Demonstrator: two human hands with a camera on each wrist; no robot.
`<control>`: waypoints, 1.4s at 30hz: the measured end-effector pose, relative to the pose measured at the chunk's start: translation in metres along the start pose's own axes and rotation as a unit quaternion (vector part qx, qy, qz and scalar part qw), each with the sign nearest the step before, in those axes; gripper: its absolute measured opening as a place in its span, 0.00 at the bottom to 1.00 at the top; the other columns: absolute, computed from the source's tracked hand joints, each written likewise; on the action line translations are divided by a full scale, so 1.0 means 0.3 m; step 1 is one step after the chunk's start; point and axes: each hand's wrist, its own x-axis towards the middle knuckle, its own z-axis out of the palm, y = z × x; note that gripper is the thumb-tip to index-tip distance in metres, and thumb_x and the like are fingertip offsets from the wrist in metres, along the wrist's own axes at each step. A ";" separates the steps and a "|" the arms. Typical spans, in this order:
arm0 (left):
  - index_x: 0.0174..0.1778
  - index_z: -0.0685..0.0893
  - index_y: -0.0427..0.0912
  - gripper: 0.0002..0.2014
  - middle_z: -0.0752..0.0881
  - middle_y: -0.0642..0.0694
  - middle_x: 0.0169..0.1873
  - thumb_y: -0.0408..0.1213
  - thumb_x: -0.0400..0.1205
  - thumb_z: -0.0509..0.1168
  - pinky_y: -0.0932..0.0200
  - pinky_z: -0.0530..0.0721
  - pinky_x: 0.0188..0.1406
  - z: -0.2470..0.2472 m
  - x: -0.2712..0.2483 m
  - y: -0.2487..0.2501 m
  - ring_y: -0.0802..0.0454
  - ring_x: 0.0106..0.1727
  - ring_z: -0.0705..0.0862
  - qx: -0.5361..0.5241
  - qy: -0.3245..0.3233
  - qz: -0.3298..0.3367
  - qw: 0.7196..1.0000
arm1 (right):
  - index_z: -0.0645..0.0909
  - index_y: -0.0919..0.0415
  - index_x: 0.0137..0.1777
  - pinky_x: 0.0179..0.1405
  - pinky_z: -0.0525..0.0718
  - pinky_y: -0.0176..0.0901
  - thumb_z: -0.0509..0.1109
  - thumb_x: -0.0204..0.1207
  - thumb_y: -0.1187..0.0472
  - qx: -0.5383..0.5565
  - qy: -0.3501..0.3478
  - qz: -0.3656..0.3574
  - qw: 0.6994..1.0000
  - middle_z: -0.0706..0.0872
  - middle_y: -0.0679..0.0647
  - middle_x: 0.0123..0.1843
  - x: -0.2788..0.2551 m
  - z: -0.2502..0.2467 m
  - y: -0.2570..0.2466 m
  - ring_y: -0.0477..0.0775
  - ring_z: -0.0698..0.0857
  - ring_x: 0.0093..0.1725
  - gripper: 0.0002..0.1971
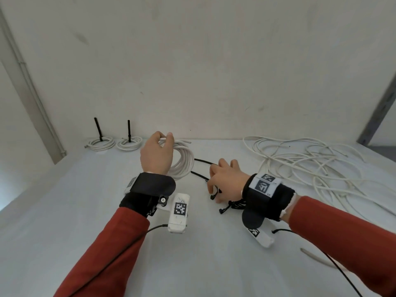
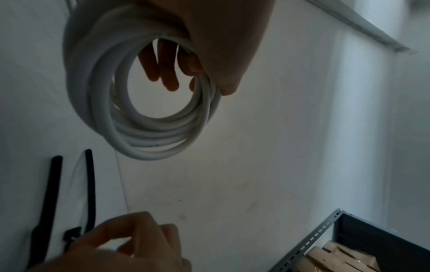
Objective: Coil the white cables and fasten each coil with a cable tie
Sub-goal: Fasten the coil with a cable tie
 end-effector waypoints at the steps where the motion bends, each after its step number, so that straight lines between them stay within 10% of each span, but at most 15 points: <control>1: 0.34 0.74 0.45 0.17 0.85 0.41 0.30 0.53 0.81 0.59 0.51 0.77 0.42 0.001 0.002 -0.002 0.41 0.36 0.86 0.005 0.002 0.006 1.000 | 0.84 0.48 0.54 0.59 0.63 0.55 0.75 0.72 0.49 -0.006 -0.007 -0.005 1.000 0.73 0.51 0.62 0.014 0.004 -0.006 0.57 0.65 0.64 0.12; 7: 0.35 0.76 0.40 0.17 0.82 0.42 0.25 0.49 0.83 0.60 0.56 0.72 0.34 -0.031 0.012 0.012 0.44 0.32 0.84 -0.015 0.018 0.026 0.999 | 0.85 0.51 0.47 0.54 0.69 0.46 0.73 0.75 0.49 0.231 0.045 -0.001 0.972 0.81 0.44 0.51 0.009 -0.078 0.039 0.49 0.76 0.56 0.07; 12: 0.32 0.74 0.43 0.15 0.78 0.47 0.20 0.46 0.84 0.60 0.74 0.71 0.26 -0.060 0.024 0.014 0.60 0.16 0.78 -0.038 0.034 0.006 0.999 | 0.86 0.60 0.43 0.43 0.80 0.36 0.76 0.73 0.61 0.558 0.153 0.006 0.816 0.88 0.49 0.35 -0.106 -0.242 0.083 0.46 0.84 0.36 0.03; 18: 0.32 0.73 0.46 0.15 0.80 0.44 0.24 0.47 0.84 0.59 0.65 0.76 0.31 -0.078 0.012 0.059 0.60 0.15 0.79 -0.047 0.032 -0.001 0.998 | 0.83 0.67 0.45 0.39 0.84 0.33 0.73 0.66 0.63 0.701 0.197 -0.090 0.679 0.89 0.53 0.35 -0.188 -0.323 0.011 0.46 0.84 0.33 0.09; 23: 0.33 0.74 0.41 0.16 0.80 0.45 0.25 0.46 0.84 0.60 0.49 0.82 0.34 -0.080 -0.023 0.121 0.53 0.20 0.85 -0.093 0.010 0.022 0.995 | 0.86 0.56 0.42 0.48 0.81 0.54 0.78 0.69 0.61 0.628 0.260 -0.070 0.730 0.92 0.54 0.40 -0.137 -0.293 -0.044 0.62 0.87 0.40 0.04; 29: 0.35 0.75 0.46 0.18 0.84 0.41 0.31 0.57 0.78 0.59 0.37 0.85 0.41 -0.088 -0.022 0.147 0.43 0.38 0.88 -0.090 0.032 0.044 0.995 | 0.87 0.50 0.41 0.52 0.75 0.25 0.80 0.68 0.57 0.534 0.370 -0.050 0.759 0.90 0.44 0.36 -0.102 -0.269 -0.060 0.45 0.87 0.43 0.05; 42: 0.32 0.75 0.42 0.15 0.86 0.49 0.28 0.42 0.84 0.62 0.61 0.77 0.22 -0.097 -0.067 0.219 0.50 0.31 0.89 -0.212 -0.070 -0.008 0.975 | 0.87 0.41 0.44 0.61 0.75 0.59 0.74 0.68 0.44 0.434 0.504 -0.036 0.746 0.78 0.35 0.56 -0.036 -0.244 -0.039 0.48 0.76 0.58 0.07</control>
